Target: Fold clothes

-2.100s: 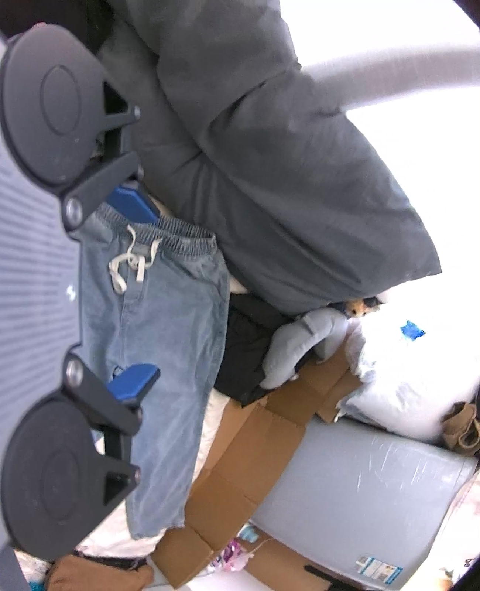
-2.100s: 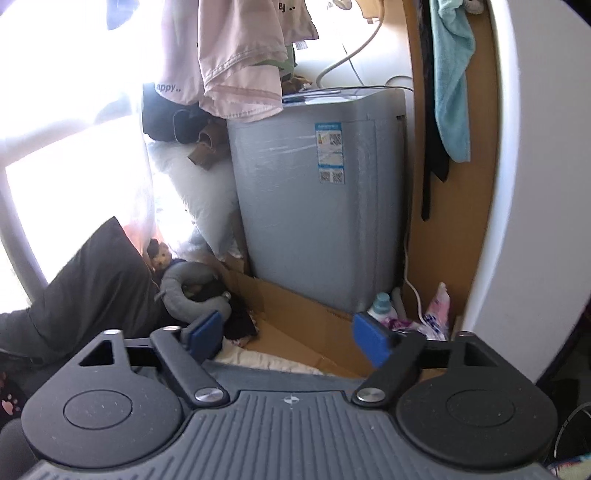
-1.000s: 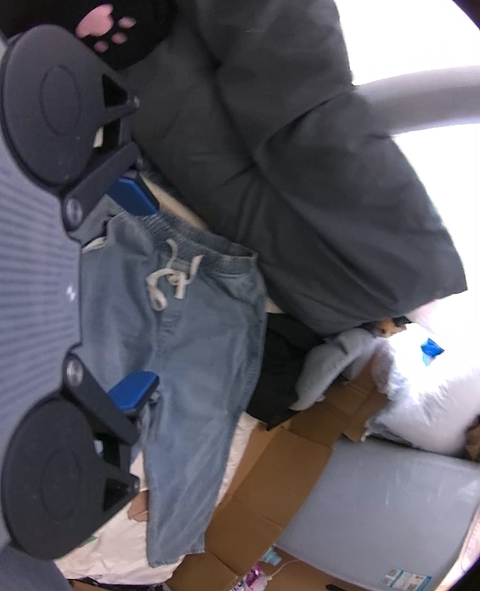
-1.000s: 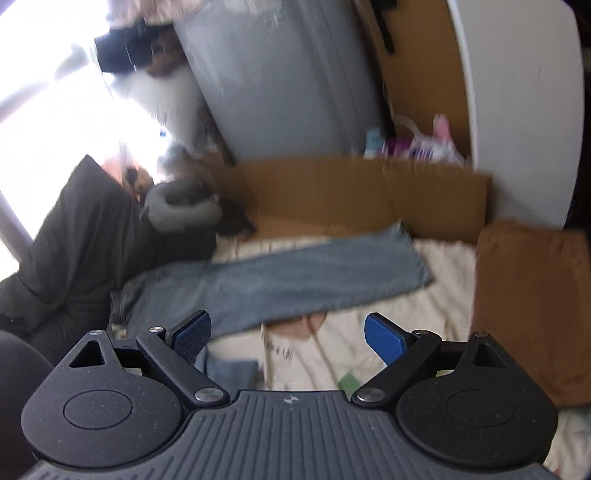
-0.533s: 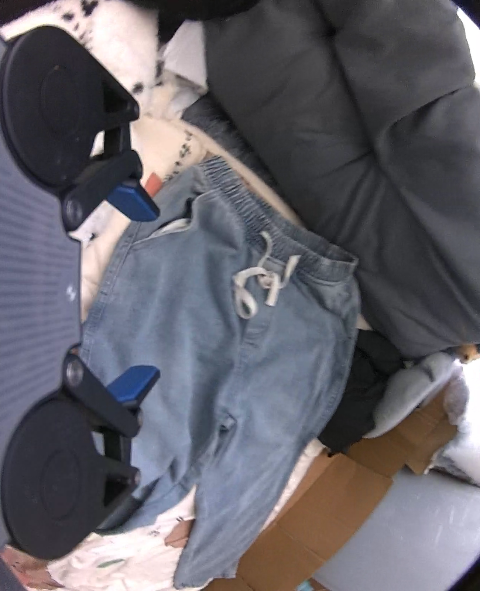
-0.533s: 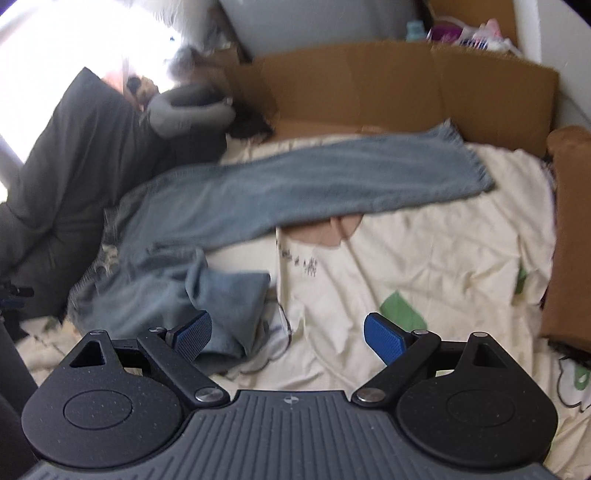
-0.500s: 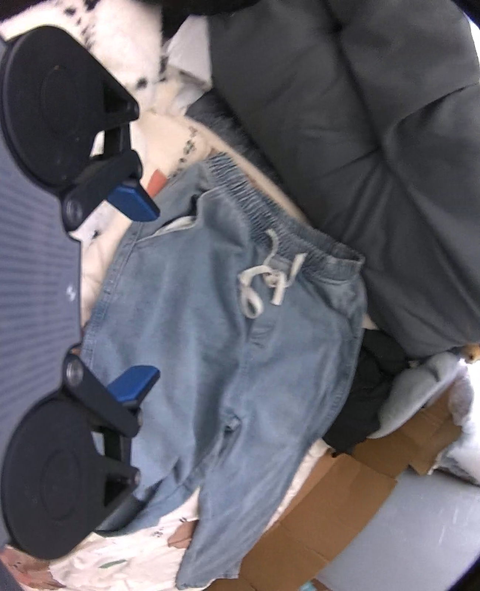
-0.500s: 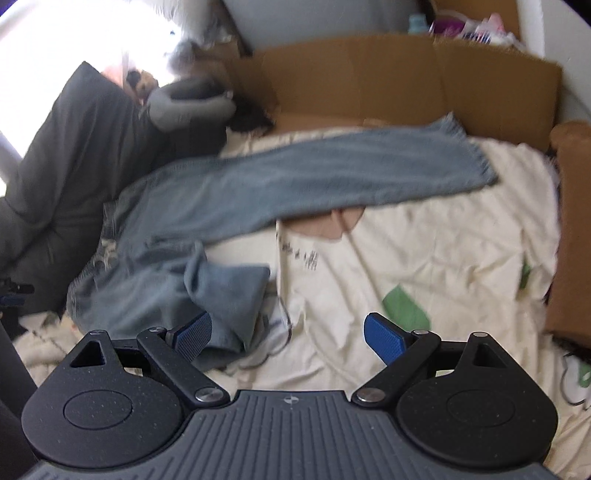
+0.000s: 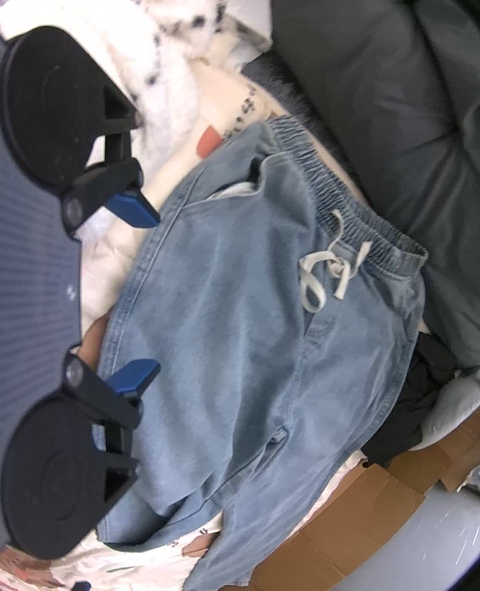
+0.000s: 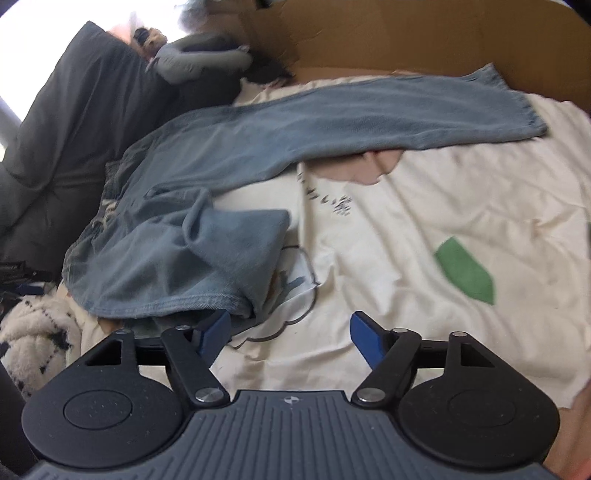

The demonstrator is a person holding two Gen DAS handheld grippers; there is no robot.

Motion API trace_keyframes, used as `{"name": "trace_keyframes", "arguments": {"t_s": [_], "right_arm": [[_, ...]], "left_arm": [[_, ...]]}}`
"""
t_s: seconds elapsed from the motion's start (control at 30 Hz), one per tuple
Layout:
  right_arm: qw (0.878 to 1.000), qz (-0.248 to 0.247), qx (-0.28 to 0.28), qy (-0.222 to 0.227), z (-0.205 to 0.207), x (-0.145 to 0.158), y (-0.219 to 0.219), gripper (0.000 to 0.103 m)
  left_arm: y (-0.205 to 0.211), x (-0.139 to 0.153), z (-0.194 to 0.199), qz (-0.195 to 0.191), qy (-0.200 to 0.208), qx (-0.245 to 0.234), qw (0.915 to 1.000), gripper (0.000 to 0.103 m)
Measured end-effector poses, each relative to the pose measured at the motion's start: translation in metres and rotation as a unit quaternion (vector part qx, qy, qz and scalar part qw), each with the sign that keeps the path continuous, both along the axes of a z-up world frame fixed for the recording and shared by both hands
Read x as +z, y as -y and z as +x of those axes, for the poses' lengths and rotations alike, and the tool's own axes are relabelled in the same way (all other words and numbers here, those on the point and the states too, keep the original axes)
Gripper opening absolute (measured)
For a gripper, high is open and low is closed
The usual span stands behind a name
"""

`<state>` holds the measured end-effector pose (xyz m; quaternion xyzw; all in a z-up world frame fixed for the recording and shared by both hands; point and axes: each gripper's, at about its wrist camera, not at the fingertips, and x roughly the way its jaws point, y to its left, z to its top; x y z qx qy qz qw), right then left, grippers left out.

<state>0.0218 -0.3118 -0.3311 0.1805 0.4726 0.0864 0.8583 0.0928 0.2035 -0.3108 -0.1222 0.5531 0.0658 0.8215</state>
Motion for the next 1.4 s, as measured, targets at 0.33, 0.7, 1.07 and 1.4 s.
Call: {"name": "trace_keyframes", "arguments": {"t_s": [0.33, 0.7, 1.07, 1.4], "right_arm": [[1.000, 0.006, 0.017, -0.002, 0.025, -0.018, -0.023, 0.051], [0.998, -0.040, 0.049, -0.019, 0.043, -0.054, -0.057, 0.030], [0.997, -0.051, 0.054, 0.003, 0.054, -0.061, -0.067, 0.018], [0.997, -0.039, 0.062, -0.014, 0.064, -0.074, -0.077, 0.017]], "left_arm": [[0.003, -0.014, 0.002, -0.022, -0.018, 0.011, 0.9995, 0.075], [0.013, -0.032, -0.001, -0.059, -0.043, 0.018, 0.9972, 0.075], [0.028, -0.075, 0.001, -0.129, -0.068, 0.059, 0.9876, 0.075], [0.029, -0.111, -0.009, -0.227, -0.064, 0.124, 0.9638, 0.062]]}}
